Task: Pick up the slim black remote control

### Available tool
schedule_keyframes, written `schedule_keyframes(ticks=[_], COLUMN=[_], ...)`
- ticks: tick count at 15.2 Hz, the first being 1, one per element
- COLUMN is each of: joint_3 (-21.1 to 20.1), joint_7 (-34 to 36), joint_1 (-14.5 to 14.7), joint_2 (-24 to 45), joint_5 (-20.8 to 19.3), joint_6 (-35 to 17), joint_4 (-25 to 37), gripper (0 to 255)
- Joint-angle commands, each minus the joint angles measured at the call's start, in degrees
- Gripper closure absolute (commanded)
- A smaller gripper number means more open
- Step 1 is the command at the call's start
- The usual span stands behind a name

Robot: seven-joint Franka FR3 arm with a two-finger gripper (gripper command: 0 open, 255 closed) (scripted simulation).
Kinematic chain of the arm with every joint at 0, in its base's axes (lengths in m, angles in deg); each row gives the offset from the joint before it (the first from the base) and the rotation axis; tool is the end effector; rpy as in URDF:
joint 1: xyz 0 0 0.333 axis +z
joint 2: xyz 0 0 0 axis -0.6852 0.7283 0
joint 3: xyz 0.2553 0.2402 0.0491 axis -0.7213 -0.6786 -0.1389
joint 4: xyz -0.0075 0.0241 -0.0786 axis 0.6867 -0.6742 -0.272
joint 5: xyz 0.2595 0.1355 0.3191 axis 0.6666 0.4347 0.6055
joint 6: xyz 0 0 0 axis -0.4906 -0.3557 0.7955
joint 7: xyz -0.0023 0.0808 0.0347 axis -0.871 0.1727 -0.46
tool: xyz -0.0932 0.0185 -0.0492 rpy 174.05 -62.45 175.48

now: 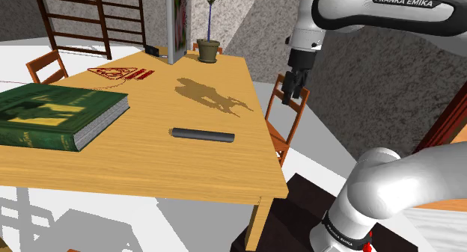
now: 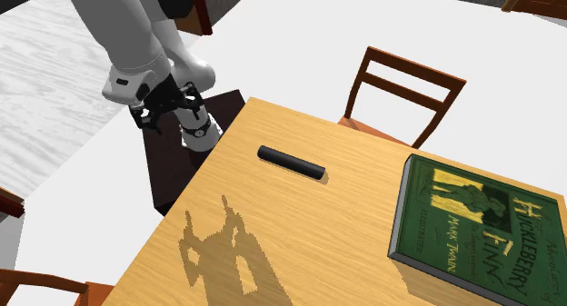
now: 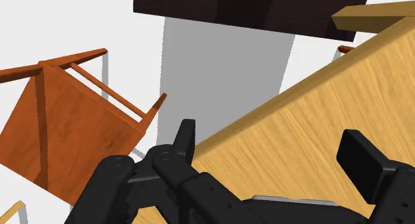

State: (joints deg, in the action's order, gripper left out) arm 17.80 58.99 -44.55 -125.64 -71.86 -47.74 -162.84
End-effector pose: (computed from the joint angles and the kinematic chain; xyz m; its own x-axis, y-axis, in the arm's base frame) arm 0.3212 -0.0218 0.6289 0.9952 0.0893 -0.0394 0.0884 -0.9958 -0.0255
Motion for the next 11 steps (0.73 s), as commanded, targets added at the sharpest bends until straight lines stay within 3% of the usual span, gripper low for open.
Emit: schedule_keyframes(ticks=[1, 11], joint_3=[0.0, -5.1], joint_7=[0.0, -4.8], joint_1=[0.0, 7.5], joint_2=[0.0, 14.5], joint_5=[0.0, 4.4], joint_6=[0.0, -10.0], joint_4=[0.0, 4.6], gripper=[0, 0])
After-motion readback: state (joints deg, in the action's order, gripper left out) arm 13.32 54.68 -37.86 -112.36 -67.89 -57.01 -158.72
